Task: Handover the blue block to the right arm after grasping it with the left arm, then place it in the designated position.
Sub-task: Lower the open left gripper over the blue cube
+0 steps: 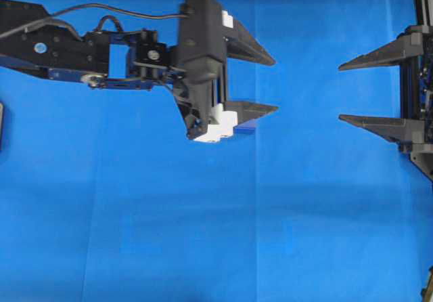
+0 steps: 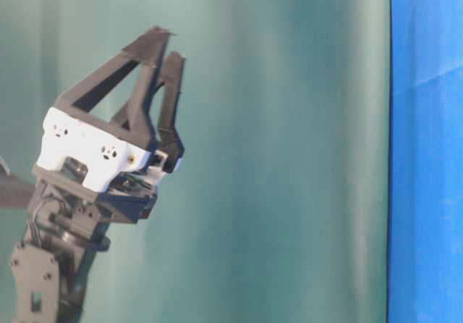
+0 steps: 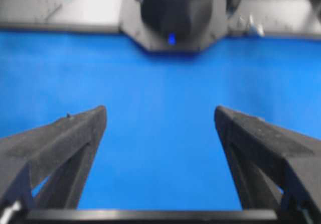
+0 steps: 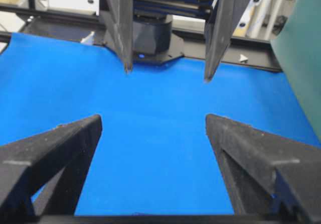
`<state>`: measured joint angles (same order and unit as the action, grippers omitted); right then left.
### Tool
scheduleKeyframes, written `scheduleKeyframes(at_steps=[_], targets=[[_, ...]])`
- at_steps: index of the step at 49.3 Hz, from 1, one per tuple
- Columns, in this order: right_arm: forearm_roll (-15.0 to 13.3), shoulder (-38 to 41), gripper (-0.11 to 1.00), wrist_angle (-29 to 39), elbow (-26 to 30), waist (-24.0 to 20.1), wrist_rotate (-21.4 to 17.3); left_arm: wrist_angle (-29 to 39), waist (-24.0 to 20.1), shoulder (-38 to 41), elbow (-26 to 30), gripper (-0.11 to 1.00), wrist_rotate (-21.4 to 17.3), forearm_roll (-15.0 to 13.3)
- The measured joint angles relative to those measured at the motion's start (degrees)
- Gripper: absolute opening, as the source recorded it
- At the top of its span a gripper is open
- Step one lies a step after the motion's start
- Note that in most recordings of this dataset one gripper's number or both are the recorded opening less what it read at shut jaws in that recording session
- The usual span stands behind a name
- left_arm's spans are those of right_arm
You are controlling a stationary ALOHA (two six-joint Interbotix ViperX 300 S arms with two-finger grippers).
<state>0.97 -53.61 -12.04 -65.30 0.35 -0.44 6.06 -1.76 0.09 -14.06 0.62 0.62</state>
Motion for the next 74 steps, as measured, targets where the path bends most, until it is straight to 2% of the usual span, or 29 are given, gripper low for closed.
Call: scheduleKeyframes(at_steps=[21,27,74], targets=[[0.00,0.00,0.98,0.09,0.09,-0.09,0.00,30.32,1.58,7.12,16.70,0.92,-0.53,-0.09],[0.00,-0.09,0.98,0.09,0.09,0.00,0.00,35.33,1.85,8.53,19.69,0.92,-0.62,0.00],[0.00,0.00,0.98,0.18,0.09,0.00,0.00,37.44,1.85,8.88,20.65,0.92,-0.62,0.35]])
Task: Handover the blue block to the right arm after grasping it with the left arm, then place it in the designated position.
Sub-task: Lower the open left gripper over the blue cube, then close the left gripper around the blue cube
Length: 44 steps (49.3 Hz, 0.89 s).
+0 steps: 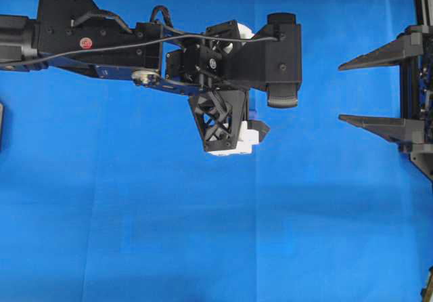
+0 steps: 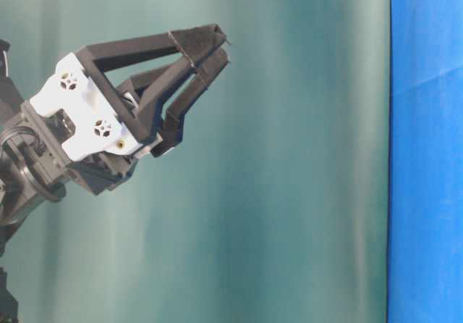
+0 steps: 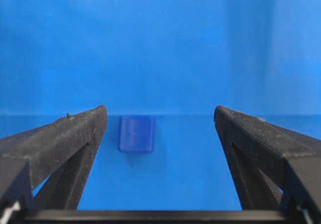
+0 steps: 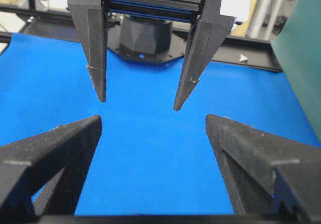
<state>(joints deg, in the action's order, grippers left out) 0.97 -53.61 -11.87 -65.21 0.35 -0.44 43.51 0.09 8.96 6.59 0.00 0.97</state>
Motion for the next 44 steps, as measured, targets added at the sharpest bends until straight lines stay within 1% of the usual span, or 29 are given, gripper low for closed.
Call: scheduleKeyframes(at_steps=[27,34,44], targets=[[0.00,0.00,0.97,0.00,0.09,-0.09,0.00,-0.18,0.00,0.00,-0.35,0.92,-0.18,0.00],[0.00,0.00,0.98,0.00,0.18,0.00,0.00,-1.67,-0.09,0.09,-2.64,0.92,0.09,0.00],[0.00,0.18,0.97,0.00,0.18,0.00,0.00,-8.09,-0.26,1.76,-8.00,0.92,0.00,0.00]])
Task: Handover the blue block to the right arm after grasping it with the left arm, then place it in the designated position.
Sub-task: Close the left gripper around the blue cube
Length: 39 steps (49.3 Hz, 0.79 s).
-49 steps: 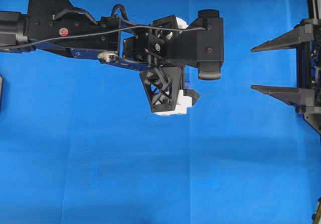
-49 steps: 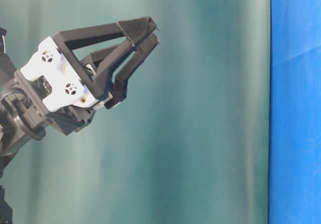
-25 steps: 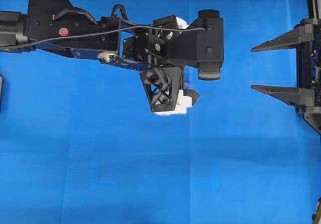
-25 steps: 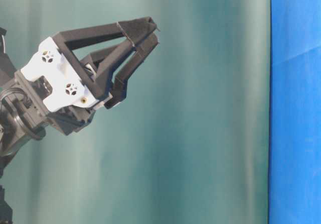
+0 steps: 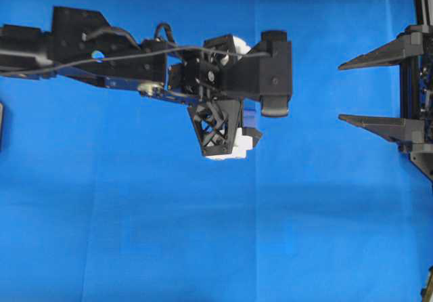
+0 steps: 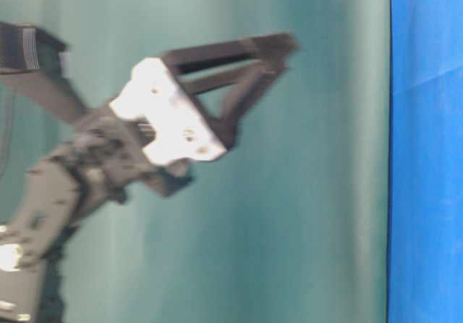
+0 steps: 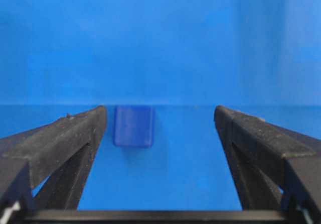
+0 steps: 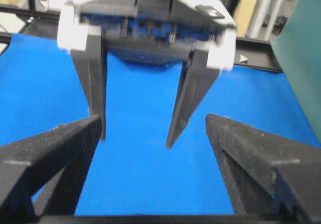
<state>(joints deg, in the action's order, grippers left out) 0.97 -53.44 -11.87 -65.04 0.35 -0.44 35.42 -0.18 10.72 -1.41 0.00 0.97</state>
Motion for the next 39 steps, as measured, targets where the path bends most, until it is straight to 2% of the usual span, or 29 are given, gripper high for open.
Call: scheduleKeyframes(at_steps=[20,39], targets=[[0.00,1.76,0.97,-0.09,0.00,0.00,0.00,-15.12,-0.88,3.25,-10.46,0.92,-0.18,0.18],[0.00,1.76,0.97,0.00,0.00,0.00,0.00,-20.13,-1.23,8.96,-11.51,0.92,-0.26,0.18]])
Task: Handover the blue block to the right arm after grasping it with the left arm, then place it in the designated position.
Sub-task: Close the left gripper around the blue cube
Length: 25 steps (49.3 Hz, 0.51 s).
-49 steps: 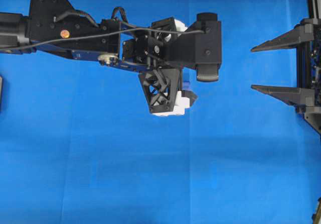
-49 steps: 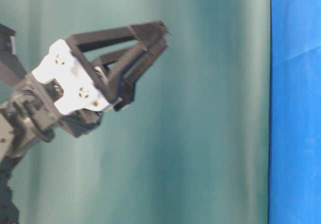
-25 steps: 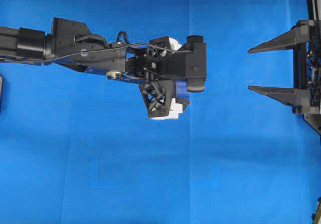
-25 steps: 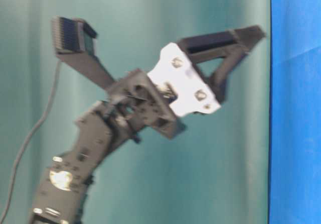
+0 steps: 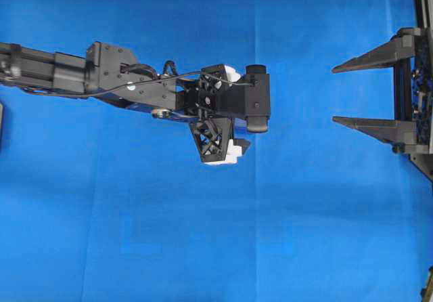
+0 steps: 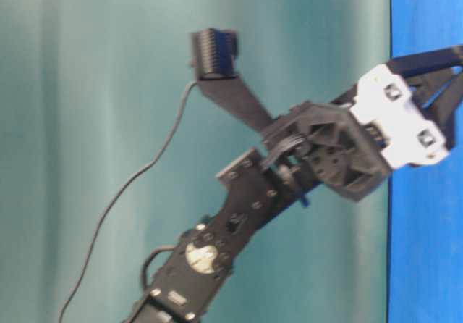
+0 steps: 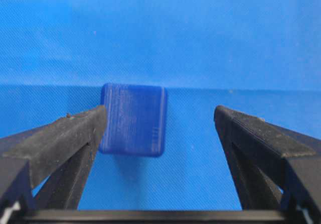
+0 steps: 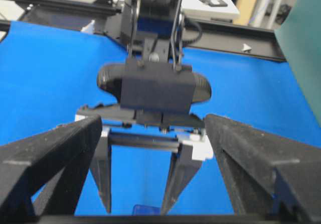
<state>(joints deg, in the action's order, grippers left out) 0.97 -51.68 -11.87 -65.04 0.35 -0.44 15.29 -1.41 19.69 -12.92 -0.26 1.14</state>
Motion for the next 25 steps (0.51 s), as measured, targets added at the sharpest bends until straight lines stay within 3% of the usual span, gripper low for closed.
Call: scheduleKeyframes(at_steps=[25], targets=[[0.00,0.53,0.97,0.00,-0.09,-0.09,0.00,-4.48,-0.18,5.89,-0.88,0.92,0.18,0.09]])
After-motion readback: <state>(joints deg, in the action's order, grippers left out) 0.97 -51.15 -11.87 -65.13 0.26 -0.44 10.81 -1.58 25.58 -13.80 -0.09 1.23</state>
